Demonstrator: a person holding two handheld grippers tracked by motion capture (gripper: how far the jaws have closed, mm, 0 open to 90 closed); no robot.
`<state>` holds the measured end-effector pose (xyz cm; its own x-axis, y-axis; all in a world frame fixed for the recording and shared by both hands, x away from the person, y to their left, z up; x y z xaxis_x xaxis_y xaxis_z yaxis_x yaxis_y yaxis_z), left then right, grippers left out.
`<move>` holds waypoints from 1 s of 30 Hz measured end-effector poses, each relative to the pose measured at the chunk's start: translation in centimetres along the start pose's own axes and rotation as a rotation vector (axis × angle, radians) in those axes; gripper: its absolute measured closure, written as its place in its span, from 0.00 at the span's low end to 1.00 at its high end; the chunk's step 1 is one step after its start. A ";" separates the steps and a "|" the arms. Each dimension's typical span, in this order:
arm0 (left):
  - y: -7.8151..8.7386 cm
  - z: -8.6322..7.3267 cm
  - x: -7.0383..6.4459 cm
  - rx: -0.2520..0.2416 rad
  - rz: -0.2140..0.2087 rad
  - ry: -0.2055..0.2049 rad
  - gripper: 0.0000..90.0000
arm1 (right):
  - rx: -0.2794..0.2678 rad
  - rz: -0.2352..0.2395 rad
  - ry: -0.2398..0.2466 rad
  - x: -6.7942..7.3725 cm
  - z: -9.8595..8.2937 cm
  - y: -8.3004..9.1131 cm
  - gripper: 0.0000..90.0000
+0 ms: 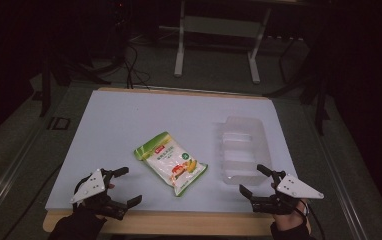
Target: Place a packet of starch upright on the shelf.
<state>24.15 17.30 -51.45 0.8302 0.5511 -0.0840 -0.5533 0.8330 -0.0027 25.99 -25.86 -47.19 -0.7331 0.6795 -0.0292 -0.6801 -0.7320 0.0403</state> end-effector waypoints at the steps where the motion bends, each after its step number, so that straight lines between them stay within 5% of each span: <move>1: 0.0 0.0 0.0 0.000 0.000 0.000 0.01 | -0.001 -0.002 0.002 0.0 0.0 0.0 0.12; 8: -0.6 0.6 -0.7 0.052 -0.009 0.043 0.01 | 0.005 -0.003 0.001 0.2 0.0 0.0 0.12; 9: -0.8 0.8 -1.1 0.073 -0.053 0.047 0.01 | 0.007 -0.004 0.004 0.2 0.0 0.0 0.12; 17: -1.4 1.7 -1.7 0.080 -0.103 0.049 0.01 | 0.015 0.004 0.002 0.4 0.0 -0.1 0.12; 24: -2.1 3.6 -1.9 0.101 -0.138 0.018 0.02 | 0.014 0.009 0.018 0.8 0.3 0.0 0.12; 30: -2.5 4.6 -1.2 0.107 -0.121 -0.004 0.02 | 0.014 0.011 0.013 1.0 0.2 -0.2 0.12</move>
<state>24.90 14.76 -46.73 0.8908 0.4463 -0.0856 -0.4388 0.8937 0.0933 25.39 -25.08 -46.99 -0.7405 0.6707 -0.0419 -0.6720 -0.7385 0.0550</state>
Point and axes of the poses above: each handheld gripper's, and its own axes: y roughly backward along the jaws, z roughly out of its top, x roughly to its left, the point moved 4 cm from there along -y, roughly forward along the jaws, and after that the axes turned 13 degrees about -x, right-handed, at the moved point
